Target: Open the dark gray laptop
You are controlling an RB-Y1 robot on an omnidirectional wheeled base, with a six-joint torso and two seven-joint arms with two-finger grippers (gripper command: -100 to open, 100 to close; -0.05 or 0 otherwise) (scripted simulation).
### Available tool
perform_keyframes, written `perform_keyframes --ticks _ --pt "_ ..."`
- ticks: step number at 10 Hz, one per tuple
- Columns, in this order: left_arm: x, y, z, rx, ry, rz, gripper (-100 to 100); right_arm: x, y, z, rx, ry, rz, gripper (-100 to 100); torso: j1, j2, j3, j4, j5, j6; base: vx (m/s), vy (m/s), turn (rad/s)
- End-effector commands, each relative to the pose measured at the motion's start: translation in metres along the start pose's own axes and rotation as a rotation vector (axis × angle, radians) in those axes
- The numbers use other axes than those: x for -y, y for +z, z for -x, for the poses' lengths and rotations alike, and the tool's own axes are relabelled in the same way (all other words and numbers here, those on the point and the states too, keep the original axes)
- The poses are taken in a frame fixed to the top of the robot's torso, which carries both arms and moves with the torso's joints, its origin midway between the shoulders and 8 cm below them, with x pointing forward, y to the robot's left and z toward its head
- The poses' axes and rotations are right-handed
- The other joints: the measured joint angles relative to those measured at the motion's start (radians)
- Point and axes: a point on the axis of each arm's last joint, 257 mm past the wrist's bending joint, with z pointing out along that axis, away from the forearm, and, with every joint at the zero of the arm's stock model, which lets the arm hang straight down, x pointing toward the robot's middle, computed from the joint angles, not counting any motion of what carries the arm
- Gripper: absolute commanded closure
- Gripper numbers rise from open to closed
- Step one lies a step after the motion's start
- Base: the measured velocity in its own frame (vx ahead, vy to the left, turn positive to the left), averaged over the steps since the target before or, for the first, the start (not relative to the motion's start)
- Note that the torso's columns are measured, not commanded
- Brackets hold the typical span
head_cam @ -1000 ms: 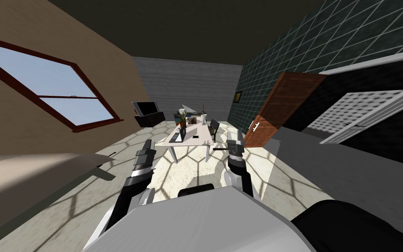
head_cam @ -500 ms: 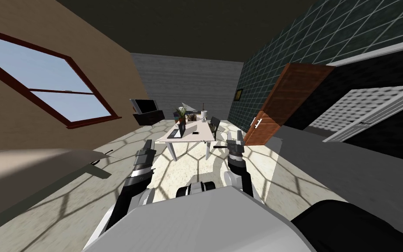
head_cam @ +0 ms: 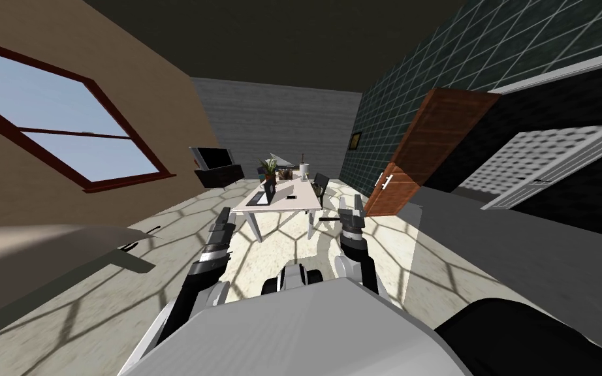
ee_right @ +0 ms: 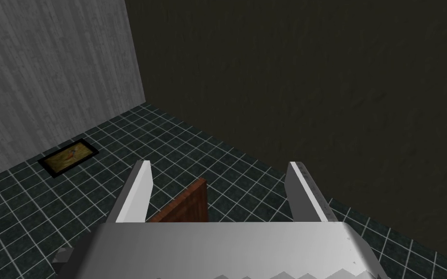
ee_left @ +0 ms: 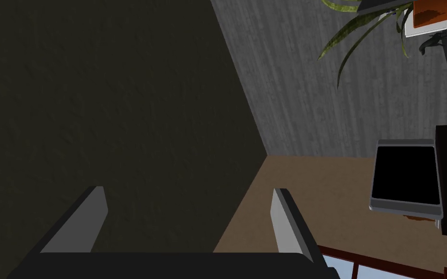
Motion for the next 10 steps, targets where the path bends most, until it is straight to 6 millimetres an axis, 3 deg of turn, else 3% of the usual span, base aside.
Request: perform_keyframes --ticks 1,10 --pt "-0.018 -0.003 -0.009 -0.033 0.034 0.018 -100 0.000 0.000 0.000 0.000 0.000 0.000 0 0.000 0.001 0.000 0.000 0.000 0.000 0.193 0.029 -0.059" --pt "-0.068 -0.009 -0.034 -0.075 0.092 0.082 -100 0.000 0.000 0.000 0.000 0.000 0.000 0 -0.001 0.007 0.004 0.002 0.000 0.000 0.154 0.028 -0.049"
